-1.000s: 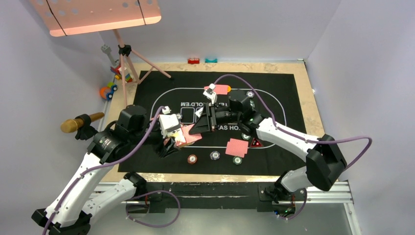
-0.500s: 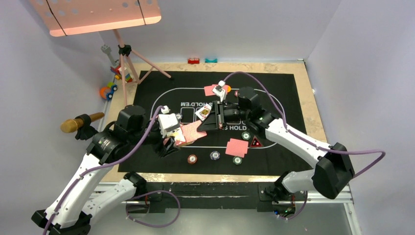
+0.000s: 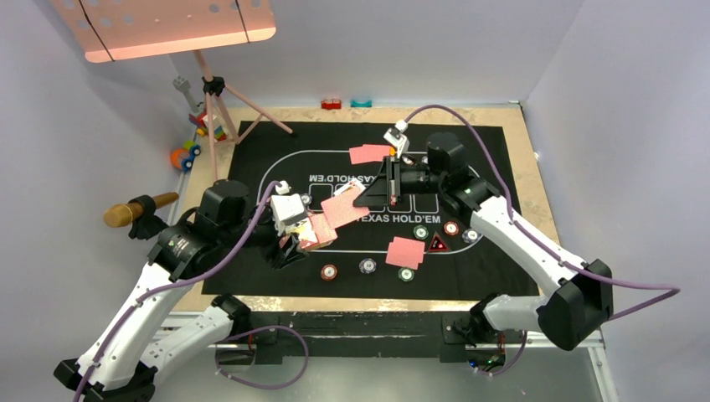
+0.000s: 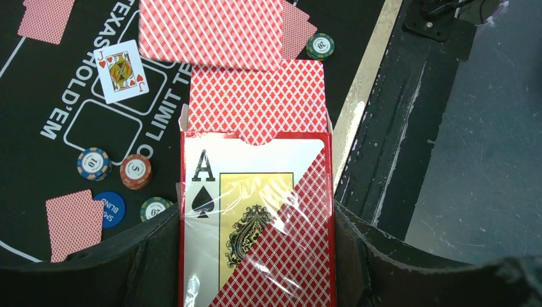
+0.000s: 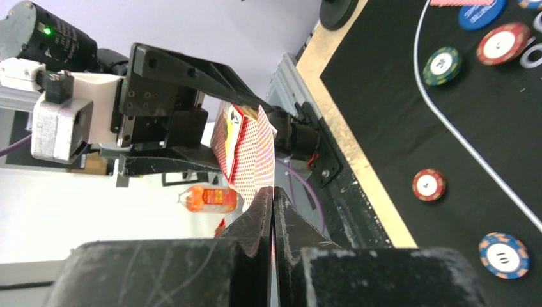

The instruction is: Distribute texas hold em gaming equipment

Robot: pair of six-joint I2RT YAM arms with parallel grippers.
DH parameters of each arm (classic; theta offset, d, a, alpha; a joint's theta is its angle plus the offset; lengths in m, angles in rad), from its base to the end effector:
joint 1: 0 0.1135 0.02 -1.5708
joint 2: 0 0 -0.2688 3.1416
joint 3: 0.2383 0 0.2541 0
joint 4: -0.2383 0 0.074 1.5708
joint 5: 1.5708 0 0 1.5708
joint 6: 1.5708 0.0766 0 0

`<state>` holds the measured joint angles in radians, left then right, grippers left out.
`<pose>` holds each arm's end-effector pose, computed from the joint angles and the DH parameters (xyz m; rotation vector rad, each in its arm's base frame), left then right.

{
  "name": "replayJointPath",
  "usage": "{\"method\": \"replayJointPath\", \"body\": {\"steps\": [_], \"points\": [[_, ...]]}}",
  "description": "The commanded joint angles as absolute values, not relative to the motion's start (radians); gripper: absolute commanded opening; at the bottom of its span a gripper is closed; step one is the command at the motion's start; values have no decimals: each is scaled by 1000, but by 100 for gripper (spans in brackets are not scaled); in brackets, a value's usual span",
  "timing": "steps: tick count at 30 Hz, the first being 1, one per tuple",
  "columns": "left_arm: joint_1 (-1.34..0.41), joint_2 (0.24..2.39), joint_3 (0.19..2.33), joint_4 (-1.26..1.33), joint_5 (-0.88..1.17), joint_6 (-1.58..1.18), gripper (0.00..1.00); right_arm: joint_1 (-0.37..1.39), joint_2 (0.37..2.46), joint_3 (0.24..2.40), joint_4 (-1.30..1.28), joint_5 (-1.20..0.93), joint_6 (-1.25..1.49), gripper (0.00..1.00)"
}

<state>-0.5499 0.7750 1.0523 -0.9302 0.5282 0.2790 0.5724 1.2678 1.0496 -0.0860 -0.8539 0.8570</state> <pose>0.1165 -0.1167 0.3417 1.1536 1.8931 -0.7354 0.2314 0.2178 0.3379 -0.3897 2.1411 1.7025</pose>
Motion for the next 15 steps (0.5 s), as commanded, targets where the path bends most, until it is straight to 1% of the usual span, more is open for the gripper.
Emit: {"method": "replayJointPath", "body": {"steps": [1,5,7,8,11,15], "points": [[-543,762,1088,-870,553,264,0,543,1242,1144,-182,-853,764,0],[-544,759,1085,-872,552,265,0,513,1253,1200,-239,-836,720,0],[-544,757,1083,-871,555,264,0,505,1264,1245,-303,-788,672,0],[-544,758,1082,-869,555,265,0,504,1275,1274,-357,-736,618,0],[-544,761,1083,-866,558,265,0,515,1326,1360,-535,-448,476,0],[-544,765,1084,-861,565,261,0,554,1402,1389,-585,-134,378,0]]}}
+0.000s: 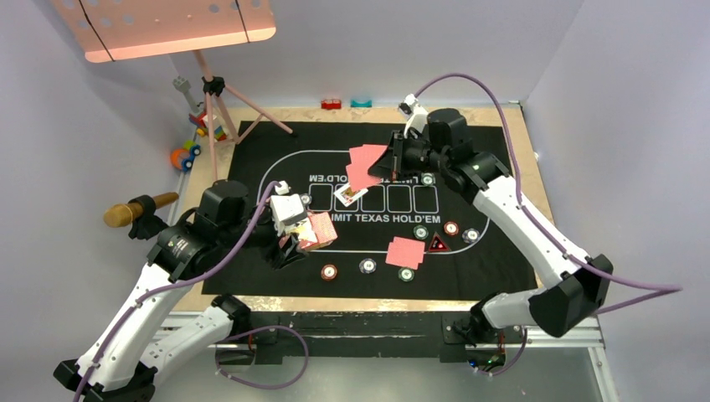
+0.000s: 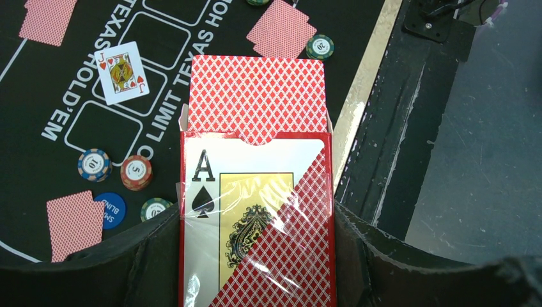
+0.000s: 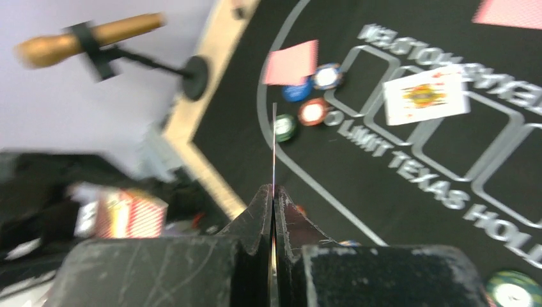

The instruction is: Distribute texas hold em gaming equipment

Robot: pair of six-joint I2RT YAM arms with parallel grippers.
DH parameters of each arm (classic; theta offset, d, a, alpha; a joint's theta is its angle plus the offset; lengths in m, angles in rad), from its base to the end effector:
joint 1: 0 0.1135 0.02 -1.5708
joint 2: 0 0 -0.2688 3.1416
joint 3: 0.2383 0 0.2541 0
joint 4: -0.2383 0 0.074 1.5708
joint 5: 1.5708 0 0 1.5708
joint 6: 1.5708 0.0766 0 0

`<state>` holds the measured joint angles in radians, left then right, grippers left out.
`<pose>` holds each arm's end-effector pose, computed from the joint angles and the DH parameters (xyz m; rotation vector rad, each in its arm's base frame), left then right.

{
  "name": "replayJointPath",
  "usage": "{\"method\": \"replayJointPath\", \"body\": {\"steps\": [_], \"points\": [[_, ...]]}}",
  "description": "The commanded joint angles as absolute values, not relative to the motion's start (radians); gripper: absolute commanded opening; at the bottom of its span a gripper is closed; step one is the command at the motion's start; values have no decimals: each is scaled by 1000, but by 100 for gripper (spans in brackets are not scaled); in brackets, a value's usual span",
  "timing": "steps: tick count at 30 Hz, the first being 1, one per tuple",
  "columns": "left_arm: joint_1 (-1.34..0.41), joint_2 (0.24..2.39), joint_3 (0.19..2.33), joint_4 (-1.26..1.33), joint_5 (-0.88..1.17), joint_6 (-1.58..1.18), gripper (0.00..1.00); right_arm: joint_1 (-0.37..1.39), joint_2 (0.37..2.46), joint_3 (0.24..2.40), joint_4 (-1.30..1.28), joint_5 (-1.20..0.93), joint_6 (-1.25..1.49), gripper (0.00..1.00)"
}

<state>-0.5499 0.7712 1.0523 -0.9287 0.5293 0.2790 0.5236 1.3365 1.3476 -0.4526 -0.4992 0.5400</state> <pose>0.1158 -0.1164 0.3424 1.1532 1.8874 -0.7358 0.2688 0.1975 0.3773 -0.3264 2.1323 1.1519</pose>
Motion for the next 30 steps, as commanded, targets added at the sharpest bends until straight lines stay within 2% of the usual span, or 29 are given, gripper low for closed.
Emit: {"method": "replayJointPath", "body": {"steps": [1,8,16,20,30], "points": [[-544,764,1083,-859,564,262,0,579,1436,1401,-591,-44,359,0],[-543,765,1084,-861,562,263,0,758,1713,1631,-754,590,271,0],[-537,764,1100,-878,563,264,0,842,1973,1749,-629,966,119,0],[-535,764,1100,-881,564,264,0,875,2119,1787,-571,1052,39,0],[-534,769,1096,-879,567,262,0,902,2242,1789,-501,977,35,0]]}}
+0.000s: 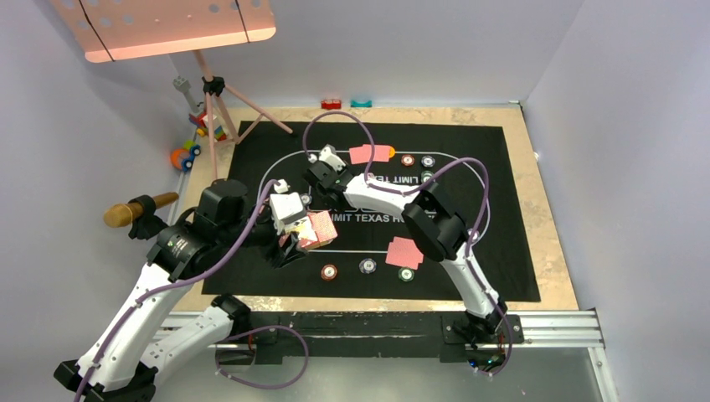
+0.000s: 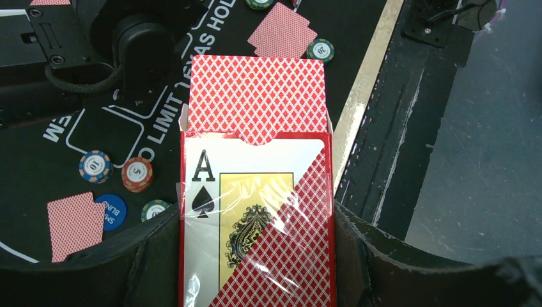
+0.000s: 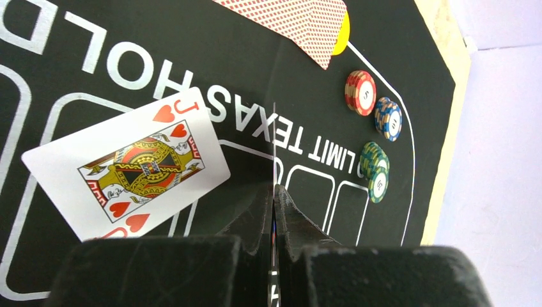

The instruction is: Distribute texas hold em gaming equipment

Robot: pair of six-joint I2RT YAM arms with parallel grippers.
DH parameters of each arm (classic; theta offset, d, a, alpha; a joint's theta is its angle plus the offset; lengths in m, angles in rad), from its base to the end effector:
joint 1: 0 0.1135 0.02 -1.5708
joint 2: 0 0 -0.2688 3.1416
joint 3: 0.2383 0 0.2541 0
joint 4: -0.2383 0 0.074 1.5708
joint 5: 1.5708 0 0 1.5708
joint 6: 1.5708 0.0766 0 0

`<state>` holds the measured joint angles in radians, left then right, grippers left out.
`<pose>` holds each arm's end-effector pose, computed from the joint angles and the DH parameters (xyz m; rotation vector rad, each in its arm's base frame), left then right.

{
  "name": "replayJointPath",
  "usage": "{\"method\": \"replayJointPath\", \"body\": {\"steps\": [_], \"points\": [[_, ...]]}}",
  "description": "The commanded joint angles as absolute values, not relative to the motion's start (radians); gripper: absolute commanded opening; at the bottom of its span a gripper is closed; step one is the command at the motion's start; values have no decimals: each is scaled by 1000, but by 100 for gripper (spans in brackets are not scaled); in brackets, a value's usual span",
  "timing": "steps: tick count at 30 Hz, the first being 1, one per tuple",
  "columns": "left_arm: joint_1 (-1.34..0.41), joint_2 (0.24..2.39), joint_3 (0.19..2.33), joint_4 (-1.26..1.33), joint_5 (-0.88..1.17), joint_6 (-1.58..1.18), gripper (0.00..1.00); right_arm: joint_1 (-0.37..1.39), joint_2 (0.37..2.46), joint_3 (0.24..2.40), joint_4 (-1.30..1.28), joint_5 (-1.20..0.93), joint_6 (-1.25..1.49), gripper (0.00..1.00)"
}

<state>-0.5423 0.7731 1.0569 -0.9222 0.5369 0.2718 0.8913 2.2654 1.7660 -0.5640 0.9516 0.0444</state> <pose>0.1169 -0.1162 0.3446 1.1409 1.8836 -0.7426 0.3596 0.3459 0.1509 -0.6296 2.1049 -0.7469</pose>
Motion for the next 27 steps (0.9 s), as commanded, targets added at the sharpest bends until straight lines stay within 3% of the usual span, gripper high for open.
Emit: {"method": "replayJointPath", "body": {"steps": [1,7,27], "points": [[-534,769,1095,-878,567,261,0,905,2250,1790,-503,969,38,0],[-534,762,1089,-879,570,261,0,928,2261,1783,-513,819,81,0],[-535,748,1089,-901,596,276,0,927,2209,1684,-507,482,119,46]]}}
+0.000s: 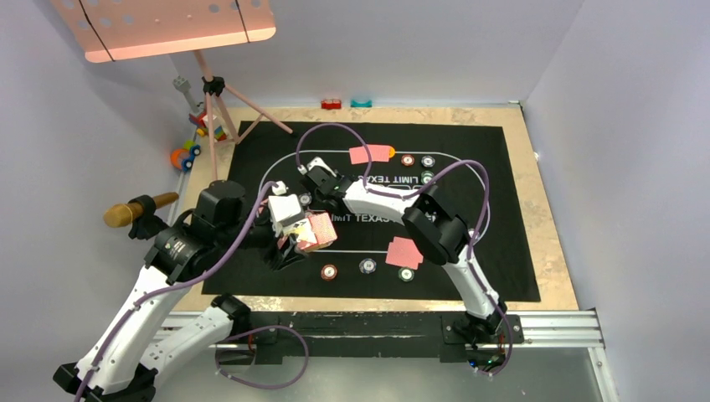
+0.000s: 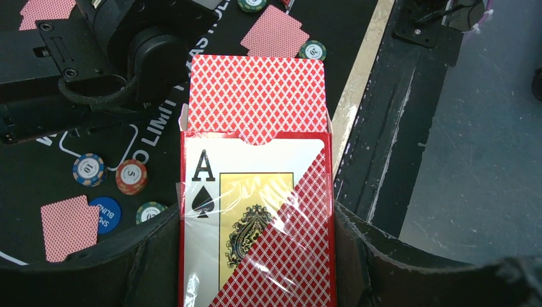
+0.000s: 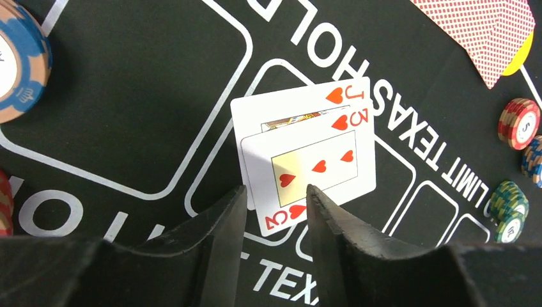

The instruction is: Distribute texas hold em gaming equipment

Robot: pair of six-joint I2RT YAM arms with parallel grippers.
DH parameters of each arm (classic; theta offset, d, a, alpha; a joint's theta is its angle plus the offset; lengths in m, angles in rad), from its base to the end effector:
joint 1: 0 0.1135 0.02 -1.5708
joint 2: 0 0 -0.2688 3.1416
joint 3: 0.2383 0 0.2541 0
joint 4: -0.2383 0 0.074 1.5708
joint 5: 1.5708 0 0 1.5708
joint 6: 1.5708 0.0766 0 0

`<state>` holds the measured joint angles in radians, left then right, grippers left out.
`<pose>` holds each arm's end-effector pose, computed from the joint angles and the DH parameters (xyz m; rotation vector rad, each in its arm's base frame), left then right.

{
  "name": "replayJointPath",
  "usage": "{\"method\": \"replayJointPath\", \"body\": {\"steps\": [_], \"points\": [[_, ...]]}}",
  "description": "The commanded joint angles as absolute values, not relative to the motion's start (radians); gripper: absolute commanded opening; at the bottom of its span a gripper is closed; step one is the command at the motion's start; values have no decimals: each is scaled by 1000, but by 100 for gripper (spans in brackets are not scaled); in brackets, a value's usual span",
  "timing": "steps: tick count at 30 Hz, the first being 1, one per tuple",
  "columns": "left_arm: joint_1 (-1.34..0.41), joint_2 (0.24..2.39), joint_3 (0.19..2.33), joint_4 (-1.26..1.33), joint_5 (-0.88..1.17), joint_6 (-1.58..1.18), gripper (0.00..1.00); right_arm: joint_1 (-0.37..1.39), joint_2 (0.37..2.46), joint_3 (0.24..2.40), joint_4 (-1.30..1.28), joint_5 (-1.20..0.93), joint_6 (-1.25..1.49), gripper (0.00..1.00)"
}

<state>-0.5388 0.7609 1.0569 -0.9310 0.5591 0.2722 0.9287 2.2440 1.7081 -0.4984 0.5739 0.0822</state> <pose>0.1129 -0.1149 0.3458 1.1470 1.8727 -0.7643 0.3335 0.3765 0.1303 -0.8050 2.2590 -0.2990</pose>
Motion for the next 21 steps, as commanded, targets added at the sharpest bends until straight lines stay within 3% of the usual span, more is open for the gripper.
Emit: {"method": "replayJointPath", "body": {"steps": [1,7,21], "points": [[-535,748,1089,-903,595,276,0,924,2201,1679,-511,463,130,47],[-535,746,1087,-908,595,283,0,896,2099,1614,-516,334,176,60],[-534,741,1082,-903,576,283,0,715,1502,1429,-464,-217,415,81]]}}
